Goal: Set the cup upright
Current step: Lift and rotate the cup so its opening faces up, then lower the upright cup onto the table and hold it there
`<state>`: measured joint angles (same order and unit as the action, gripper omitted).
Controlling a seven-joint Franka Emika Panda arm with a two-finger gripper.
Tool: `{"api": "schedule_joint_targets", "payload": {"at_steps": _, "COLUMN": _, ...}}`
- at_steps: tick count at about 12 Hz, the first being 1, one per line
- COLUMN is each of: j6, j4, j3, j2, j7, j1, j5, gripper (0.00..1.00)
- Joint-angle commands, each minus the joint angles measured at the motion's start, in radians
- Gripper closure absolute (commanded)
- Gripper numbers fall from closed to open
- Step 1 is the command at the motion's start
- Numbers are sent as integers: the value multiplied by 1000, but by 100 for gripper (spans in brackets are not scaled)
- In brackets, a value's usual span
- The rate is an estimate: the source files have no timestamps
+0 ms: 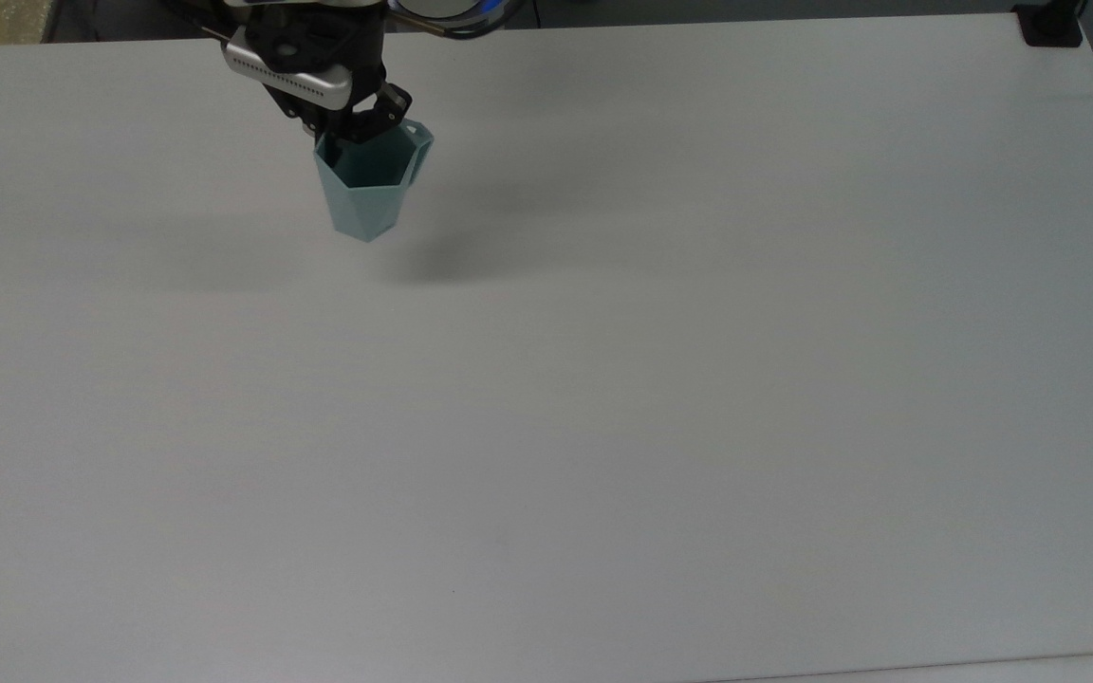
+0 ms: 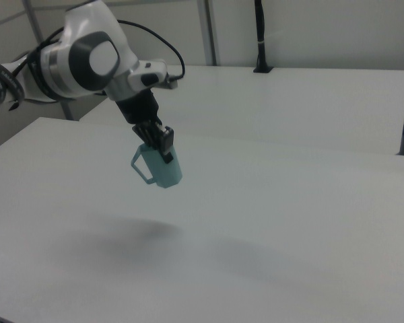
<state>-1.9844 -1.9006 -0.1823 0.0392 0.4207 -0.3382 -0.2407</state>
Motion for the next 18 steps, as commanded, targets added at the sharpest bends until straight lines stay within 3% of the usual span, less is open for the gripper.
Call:
{"api": "schedule_joint_targets", "payload": {"at_steps": 1, "j6": -86, "j4": -144, "j3": -54, "j2": 80, "j7": -133, "j1": -1, "j5": 208, "gripper": 100}}
{"api": "schedule_joint_targets", "payload": {"at_steps": 4, "j6": -189, "j4": -253, "j3": -72, "j2": 106, "j7": -149, "j1": -1, "j5": 271, "gripper": 100}}
{"api": "schedule_joint_targets", "payload": {"at_steps": 6, "j6": -380, "j4": -378, "j3": -74, "j2": 122, "j7": -149, "j1": -10, "j5": 320, "gripper": 100}}
{"api": "schedule_joint_targets", "payload": {"at_steps": 8, "j6": -489, "j4": -429, "j3": -75, "j2": 117, "j7": -148, "j1": -19, "j5": 360, "gripper": 100}}
{"api": "schedule_joint_targets", "payload": {"at_steps": 18, "j6": -524, "j4": -422, "j3": -75, "j2": 7, "j7": -145, "j1": -38, "j5": 370, "gripper": 100}}
